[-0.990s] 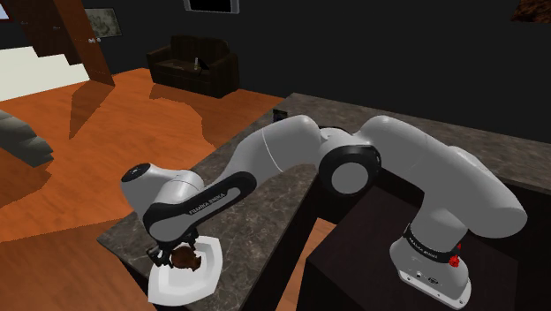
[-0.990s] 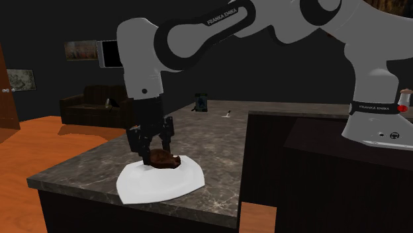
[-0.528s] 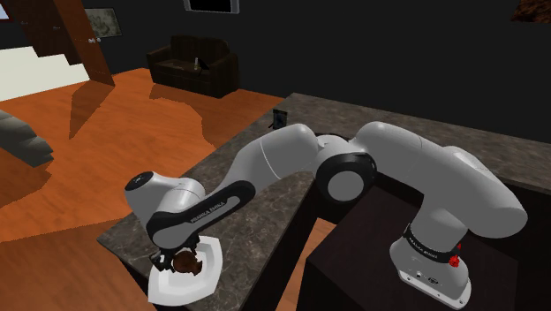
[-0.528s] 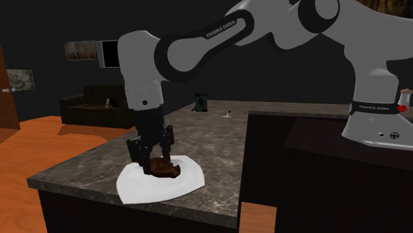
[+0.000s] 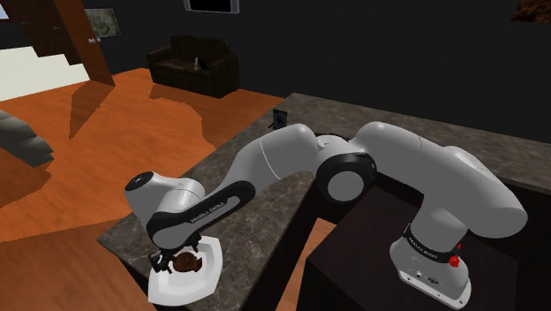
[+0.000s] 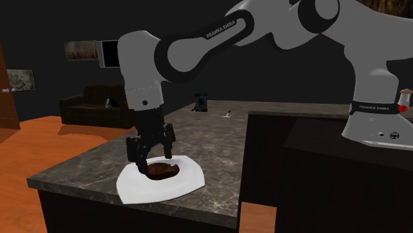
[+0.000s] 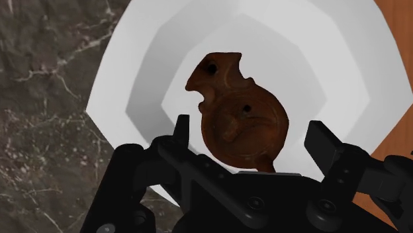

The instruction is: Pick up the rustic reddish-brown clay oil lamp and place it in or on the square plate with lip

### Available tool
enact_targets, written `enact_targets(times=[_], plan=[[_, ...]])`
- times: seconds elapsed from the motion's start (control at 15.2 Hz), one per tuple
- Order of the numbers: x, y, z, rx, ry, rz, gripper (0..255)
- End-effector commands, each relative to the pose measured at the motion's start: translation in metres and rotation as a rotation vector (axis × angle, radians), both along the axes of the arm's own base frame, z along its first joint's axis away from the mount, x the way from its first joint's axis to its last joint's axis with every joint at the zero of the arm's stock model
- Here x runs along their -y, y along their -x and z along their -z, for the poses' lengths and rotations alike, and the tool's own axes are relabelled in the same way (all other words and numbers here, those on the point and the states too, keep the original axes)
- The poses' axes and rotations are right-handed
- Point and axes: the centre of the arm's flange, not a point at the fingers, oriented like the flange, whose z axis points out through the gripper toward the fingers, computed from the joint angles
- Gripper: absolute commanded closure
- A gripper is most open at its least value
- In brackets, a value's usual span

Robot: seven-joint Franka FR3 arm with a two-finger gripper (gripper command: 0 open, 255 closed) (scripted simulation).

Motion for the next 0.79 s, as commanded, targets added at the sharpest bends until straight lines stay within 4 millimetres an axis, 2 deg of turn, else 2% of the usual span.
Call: enact_targets(times=[0.0, 0.07, 0.33, 0.73], plan=[[0.000, 0.000, 0.000, 0.000, 0.000, 0.000, 0], [0.000, 0.000, 0.000, 0.000, 0.000, 0.000, 0], [-0.002, -0.005, -0.050, 0.000, 0.000, 0.000, 0], [-0.002, -0.005, -0.050, 0.000, 0.000, 0.000, 0]])
